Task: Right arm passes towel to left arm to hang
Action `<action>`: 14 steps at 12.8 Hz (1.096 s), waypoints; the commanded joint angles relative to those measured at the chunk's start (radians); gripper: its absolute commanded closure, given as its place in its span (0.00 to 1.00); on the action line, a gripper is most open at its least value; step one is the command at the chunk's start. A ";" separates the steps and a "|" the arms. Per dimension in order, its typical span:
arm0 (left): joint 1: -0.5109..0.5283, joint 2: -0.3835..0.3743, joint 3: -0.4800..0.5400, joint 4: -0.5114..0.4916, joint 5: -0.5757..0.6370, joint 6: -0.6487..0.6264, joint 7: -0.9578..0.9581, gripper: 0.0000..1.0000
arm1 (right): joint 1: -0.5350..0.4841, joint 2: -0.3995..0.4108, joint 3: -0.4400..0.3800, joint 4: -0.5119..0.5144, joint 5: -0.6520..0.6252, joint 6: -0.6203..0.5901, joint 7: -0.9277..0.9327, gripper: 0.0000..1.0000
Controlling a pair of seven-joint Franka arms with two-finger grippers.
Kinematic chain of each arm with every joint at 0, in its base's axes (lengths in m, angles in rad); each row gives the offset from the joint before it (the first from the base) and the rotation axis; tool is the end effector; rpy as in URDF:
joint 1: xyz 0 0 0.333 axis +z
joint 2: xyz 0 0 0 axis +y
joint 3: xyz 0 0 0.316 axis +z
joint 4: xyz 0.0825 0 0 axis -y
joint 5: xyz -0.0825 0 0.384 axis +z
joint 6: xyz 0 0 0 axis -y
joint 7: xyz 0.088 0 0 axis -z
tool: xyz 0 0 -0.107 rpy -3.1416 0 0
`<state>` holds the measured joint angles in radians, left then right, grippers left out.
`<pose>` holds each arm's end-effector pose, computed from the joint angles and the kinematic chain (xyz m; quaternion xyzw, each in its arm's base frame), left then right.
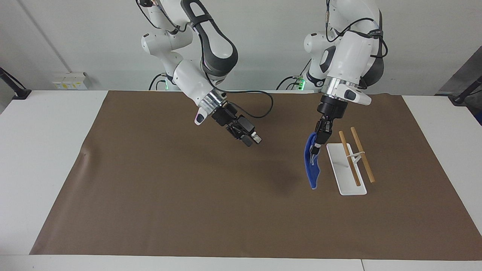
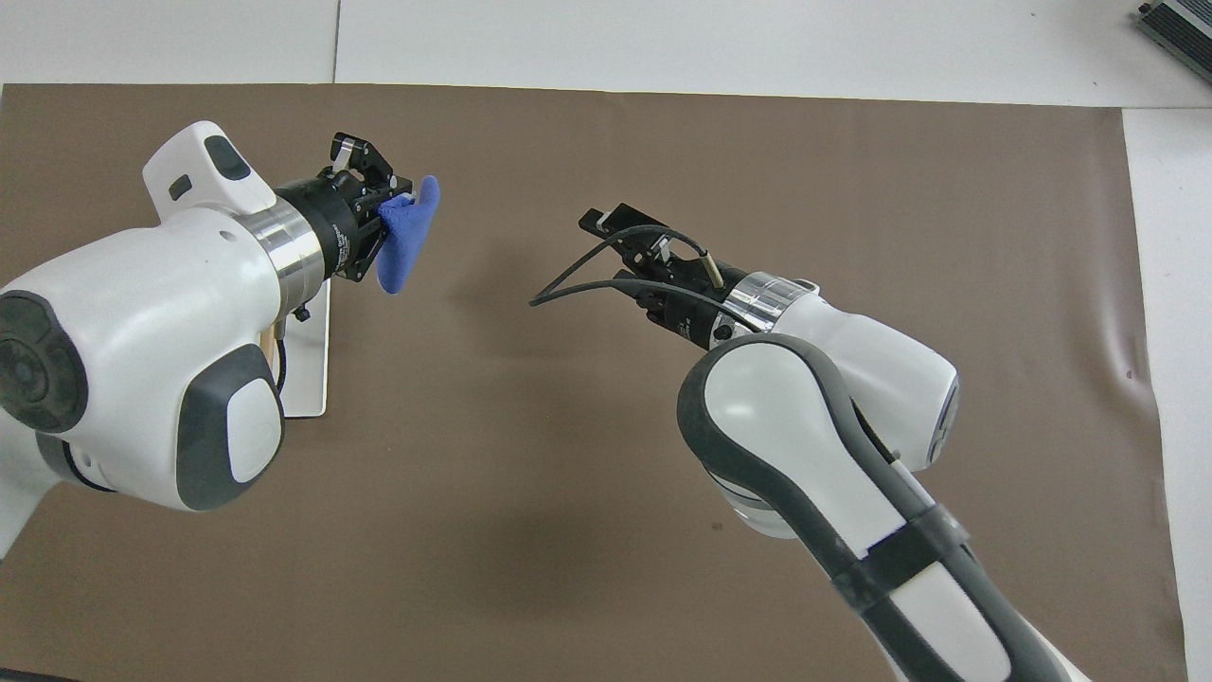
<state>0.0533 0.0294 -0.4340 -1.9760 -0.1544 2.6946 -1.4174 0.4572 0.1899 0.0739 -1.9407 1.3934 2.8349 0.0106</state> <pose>0.5692 -0.2195 0.5342 0.7865 0.5134 0.1627 0.3022 0.5645 0.2701 0.4328 -0.8237 0.3080 -0.1455 0.4532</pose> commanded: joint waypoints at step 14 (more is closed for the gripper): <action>0.042 -0.031 0.359 0.051 0.107 -0.369 0.280 1.00 | -0.431 -0.001 -0.011 0.133 -1.326 -0.527 -0.017 0.00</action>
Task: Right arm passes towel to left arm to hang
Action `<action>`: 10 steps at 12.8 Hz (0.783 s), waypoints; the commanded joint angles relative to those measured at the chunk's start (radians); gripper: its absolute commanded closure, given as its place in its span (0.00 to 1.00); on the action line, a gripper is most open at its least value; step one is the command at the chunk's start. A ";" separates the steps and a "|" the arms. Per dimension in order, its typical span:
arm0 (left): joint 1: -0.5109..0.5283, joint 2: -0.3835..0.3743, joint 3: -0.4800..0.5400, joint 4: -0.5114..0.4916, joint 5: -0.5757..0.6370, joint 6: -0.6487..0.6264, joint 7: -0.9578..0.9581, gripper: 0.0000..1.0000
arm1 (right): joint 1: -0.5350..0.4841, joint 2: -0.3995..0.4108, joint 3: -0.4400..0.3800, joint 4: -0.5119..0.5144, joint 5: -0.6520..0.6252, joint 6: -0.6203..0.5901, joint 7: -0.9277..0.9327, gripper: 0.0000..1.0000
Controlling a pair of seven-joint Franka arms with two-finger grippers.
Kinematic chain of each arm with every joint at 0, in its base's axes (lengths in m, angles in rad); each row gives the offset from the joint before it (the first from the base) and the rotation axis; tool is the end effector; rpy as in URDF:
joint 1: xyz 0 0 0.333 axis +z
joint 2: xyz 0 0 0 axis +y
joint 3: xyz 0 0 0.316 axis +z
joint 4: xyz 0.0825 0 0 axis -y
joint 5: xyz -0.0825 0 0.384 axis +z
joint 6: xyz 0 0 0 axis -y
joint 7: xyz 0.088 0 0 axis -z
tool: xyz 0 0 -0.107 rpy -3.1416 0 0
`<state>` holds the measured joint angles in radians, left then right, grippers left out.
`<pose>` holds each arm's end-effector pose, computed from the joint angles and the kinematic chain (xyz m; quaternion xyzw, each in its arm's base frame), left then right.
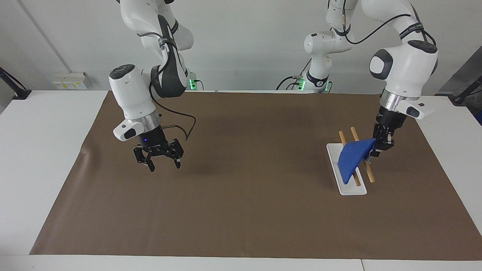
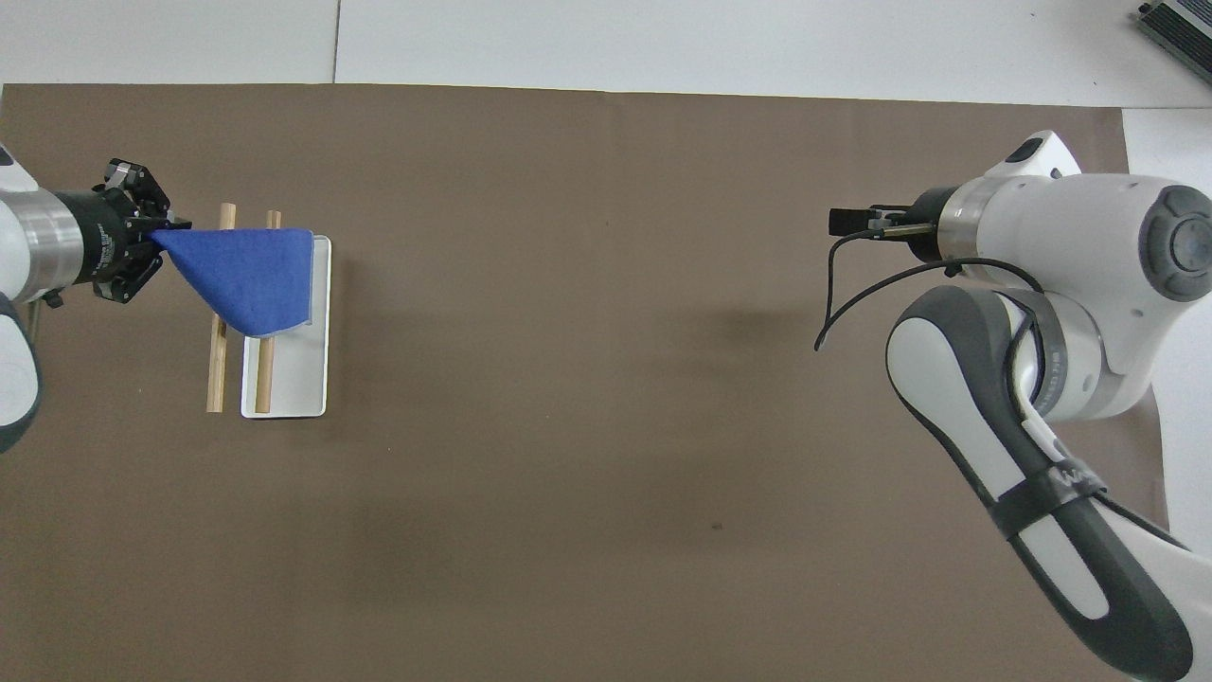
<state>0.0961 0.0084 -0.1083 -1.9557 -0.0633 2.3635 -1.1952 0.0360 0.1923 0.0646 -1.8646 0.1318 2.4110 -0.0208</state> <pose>0.5941 -0.0079 0.5130 0.8033 0.5610 0.1481 0.1345 0.6360 0.0627 0.4514 -0.9826 -0.0174 -0.1733 0.0648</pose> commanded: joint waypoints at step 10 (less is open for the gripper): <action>-0.001 -0.002 0.055 0.012 0.016 -0.018 0.151 1.00 | 0.009 -0.189 -0.167 0.228 -0.138 -0.670 0.024 0.00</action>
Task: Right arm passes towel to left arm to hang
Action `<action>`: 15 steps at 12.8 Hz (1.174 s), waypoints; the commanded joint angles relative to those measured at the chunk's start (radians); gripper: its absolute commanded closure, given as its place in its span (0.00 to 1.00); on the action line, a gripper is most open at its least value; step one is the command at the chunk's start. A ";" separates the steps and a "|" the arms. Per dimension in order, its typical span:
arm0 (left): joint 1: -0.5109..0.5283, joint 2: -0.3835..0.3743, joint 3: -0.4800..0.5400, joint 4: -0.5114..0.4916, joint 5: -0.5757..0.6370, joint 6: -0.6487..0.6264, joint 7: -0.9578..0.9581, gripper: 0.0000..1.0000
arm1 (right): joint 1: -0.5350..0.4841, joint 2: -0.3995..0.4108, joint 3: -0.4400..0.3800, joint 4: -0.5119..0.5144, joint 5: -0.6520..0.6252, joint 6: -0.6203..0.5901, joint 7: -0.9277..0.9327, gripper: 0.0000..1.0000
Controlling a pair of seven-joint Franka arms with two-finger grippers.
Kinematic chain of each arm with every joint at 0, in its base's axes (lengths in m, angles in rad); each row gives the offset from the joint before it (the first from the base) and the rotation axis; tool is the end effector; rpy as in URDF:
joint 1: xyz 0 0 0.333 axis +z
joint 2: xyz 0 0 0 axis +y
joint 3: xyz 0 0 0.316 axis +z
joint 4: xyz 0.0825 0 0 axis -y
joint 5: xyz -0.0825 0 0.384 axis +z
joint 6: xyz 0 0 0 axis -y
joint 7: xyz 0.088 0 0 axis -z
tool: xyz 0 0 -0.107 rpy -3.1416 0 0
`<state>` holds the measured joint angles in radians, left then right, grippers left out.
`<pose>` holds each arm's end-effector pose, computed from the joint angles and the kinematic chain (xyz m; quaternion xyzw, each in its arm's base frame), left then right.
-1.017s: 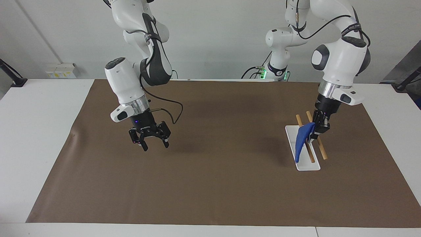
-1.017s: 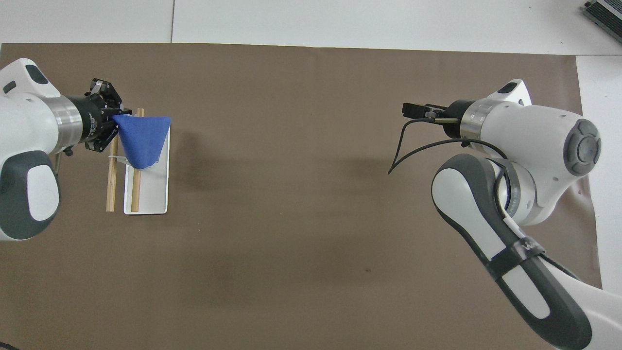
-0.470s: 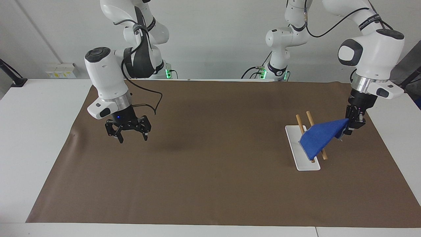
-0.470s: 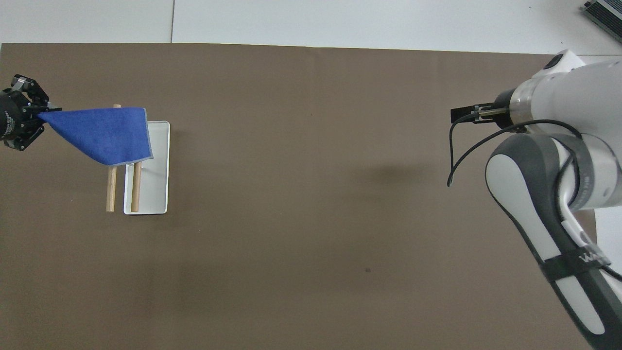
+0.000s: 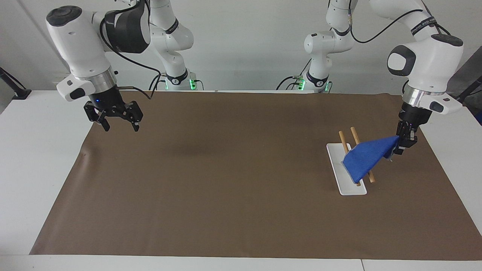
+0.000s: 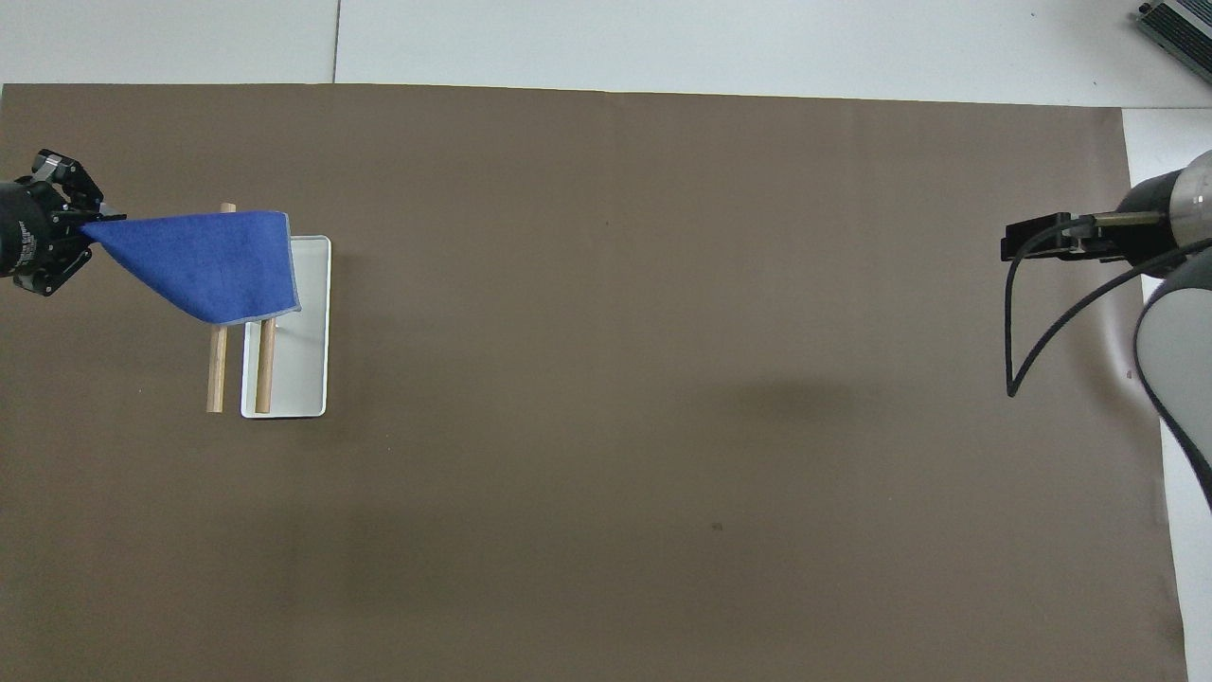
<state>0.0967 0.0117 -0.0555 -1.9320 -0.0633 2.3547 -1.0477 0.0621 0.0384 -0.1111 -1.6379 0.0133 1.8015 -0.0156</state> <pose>0.5968 0.0239 0.5220 0.8280 0.5216 0.1657 0.1219 0.5851 -0.0264 0.5922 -0.9979 0.0176 -0.0628 0.0024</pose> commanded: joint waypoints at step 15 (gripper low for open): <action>0.026 0.077 0.002 -0.128 0.016 0.314 0.015 1.00 | -0.021 -0.091 0.005 -0.045 -0.004 -0.128 0.080 0.00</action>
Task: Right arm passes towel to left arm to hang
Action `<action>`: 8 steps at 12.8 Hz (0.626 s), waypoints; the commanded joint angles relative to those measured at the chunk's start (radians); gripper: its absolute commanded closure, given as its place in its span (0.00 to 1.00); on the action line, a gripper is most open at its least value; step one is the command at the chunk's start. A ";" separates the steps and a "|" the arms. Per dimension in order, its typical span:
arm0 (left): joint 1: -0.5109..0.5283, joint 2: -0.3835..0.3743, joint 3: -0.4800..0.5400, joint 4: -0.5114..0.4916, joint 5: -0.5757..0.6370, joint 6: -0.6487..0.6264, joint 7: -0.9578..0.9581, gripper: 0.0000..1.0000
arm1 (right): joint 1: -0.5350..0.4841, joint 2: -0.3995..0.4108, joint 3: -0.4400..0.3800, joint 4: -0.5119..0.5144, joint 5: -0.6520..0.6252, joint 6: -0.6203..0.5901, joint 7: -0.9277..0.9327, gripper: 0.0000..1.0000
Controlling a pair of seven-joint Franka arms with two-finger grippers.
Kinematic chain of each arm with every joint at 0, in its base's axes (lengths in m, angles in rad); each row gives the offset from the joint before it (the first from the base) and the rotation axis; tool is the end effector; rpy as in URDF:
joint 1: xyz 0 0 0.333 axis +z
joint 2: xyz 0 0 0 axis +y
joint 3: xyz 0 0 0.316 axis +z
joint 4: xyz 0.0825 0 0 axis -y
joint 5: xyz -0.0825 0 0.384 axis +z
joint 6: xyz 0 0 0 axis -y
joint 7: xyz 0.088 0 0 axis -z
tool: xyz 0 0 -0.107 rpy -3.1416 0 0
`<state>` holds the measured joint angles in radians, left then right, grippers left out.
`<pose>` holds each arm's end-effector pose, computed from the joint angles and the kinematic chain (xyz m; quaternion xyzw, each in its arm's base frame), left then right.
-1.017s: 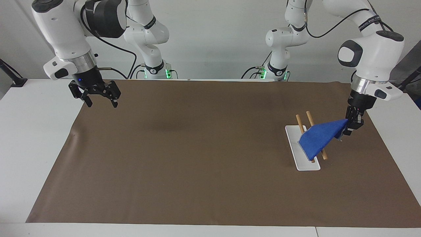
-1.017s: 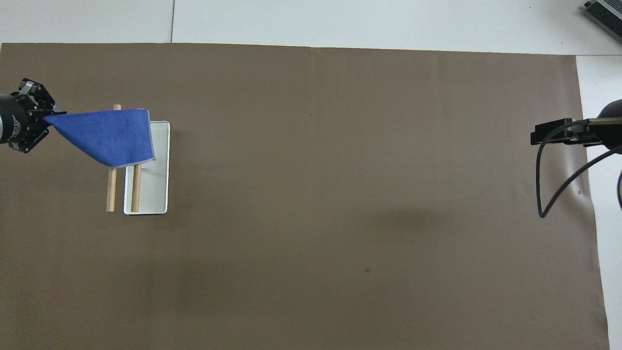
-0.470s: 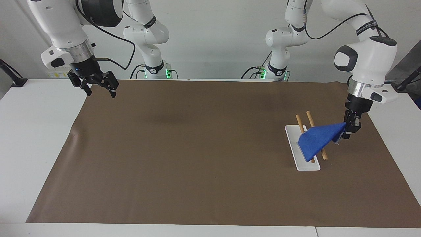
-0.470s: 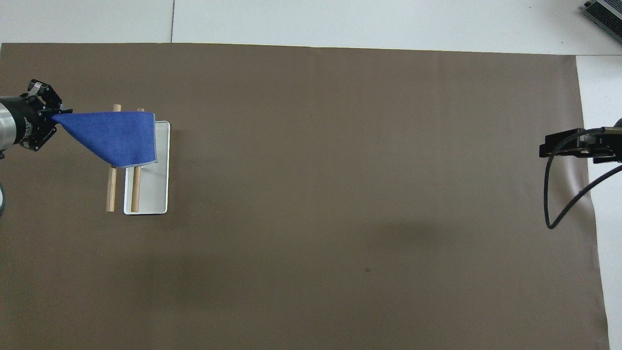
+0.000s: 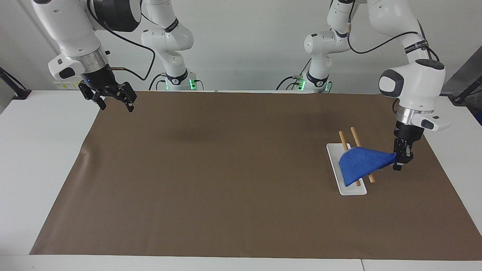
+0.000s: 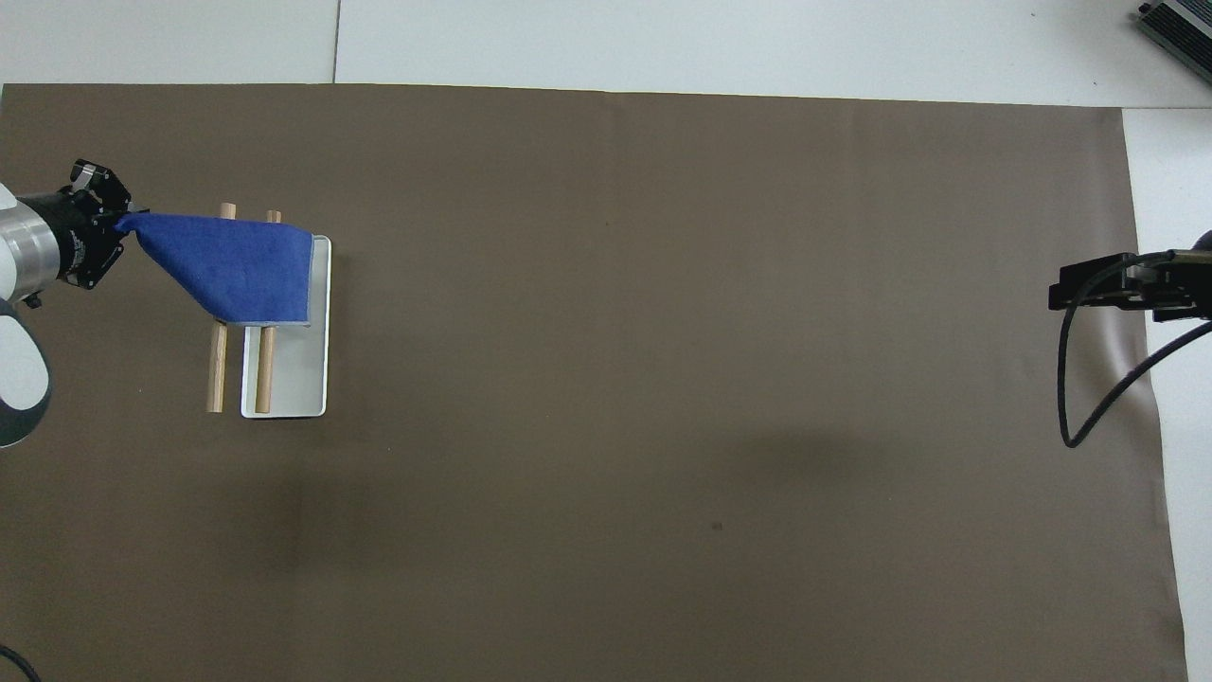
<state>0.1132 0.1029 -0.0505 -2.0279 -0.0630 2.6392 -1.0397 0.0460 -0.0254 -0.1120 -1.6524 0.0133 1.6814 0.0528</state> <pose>0.6112 0.0408 0.4542 0.8116 0.5268 0.2106 0.1392 0.5550 -0.0362 0.6097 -0.9978 0.0599 -0.0272 0.0079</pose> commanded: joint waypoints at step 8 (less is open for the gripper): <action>0.011 -0.016 -0.003 -0.040 0.015 0.028 0.001 0.34 | -0.001 -0.030 0.008 -0.038 -0.004 -0.006 0.013 0.00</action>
<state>0.1147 0.1030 -0.0506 -2.0411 -0.0629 2.6418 -1.0396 0.0468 -0.0274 -0.1102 -1.6598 0.0134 1.6805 0.0528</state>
